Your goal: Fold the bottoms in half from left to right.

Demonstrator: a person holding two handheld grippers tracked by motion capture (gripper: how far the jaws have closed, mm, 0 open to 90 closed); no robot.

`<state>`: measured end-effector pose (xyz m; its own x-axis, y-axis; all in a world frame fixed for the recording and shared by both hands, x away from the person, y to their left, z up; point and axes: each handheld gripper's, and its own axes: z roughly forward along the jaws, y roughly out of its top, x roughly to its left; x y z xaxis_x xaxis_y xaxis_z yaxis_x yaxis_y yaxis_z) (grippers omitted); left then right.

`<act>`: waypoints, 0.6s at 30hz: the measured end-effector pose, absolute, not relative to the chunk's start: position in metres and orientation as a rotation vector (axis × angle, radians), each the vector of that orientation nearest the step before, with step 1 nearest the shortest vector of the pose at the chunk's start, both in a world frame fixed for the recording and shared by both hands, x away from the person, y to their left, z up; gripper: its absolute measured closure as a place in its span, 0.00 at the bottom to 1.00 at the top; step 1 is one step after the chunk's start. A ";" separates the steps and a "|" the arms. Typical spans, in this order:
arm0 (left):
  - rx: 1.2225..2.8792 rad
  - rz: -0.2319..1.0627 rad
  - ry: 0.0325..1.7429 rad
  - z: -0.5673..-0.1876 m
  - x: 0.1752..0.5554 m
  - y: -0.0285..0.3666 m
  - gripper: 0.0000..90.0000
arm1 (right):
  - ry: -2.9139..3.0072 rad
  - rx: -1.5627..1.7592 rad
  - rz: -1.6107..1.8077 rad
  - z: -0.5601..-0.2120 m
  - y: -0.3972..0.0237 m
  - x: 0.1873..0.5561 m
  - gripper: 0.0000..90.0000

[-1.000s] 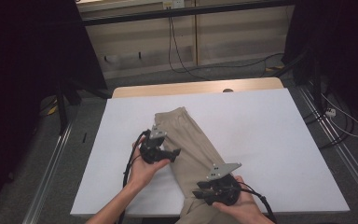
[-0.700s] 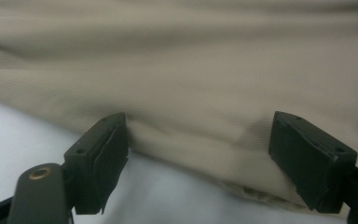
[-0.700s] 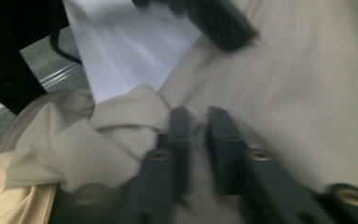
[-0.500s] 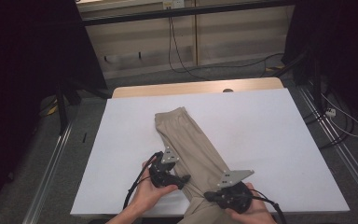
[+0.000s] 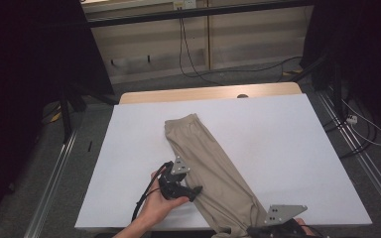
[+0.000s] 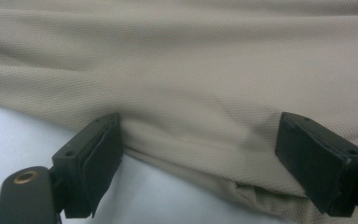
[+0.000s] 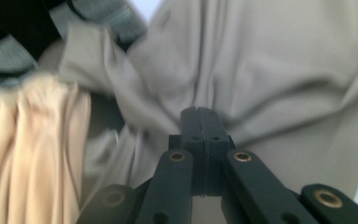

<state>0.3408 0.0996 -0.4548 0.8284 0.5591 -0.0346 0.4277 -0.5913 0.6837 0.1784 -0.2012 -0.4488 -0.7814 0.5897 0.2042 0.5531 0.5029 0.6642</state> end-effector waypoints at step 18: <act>2.465 0.123 0.297 -0.440 0.263 0.053 0.38 | 2.425 1.232 1.033 -0.447 -0.211 0.207 1.00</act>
